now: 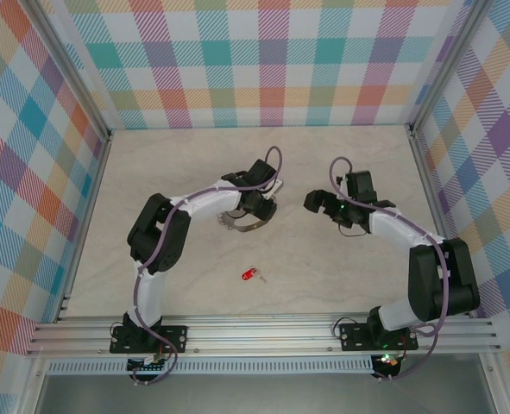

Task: Put the keys on the keyring

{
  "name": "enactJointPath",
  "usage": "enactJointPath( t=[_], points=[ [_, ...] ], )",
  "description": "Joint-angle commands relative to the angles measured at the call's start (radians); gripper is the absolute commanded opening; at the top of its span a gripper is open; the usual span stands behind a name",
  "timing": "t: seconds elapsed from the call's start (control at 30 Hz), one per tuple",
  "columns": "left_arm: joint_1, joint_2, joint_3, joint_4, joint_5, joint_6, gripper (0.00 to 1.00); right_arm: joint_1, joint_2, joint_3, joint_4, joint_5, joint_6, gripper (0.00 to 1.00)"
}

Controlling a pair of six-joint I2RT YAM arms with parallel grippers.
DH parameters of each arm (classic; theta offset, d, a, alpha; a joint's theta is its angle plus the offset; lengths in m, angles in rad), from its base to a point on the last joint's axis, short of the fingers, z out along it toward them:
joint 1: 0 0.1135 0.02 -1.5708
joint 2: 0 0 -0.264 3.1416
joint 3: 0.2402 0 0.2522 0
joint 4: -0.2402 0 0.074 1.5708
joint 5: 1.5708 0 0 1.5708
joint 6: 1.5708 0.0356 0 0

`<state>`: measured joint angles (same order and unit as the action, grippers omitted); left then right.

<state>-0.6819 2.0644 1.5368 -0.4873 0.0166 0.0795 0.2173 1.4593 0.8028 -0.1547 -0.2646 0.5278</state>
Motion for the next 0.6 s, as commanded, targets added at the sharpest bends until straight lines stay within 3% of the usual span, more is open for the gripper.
enactJointPath(
  t=[0.0,0.57],
  points=[
    [-0.024,0.027,0.043,0.016,-0.016,0.035,0.35,0.006,-0.011,-0.035,0.075,-0.117,0.024,1.0],
    [-0.031,0.119,0.119,0.006,-0.05,0.046,0.35,0.006,0.01,-0.06,0.127,-0.153,0.043,1.0]
  ],
)
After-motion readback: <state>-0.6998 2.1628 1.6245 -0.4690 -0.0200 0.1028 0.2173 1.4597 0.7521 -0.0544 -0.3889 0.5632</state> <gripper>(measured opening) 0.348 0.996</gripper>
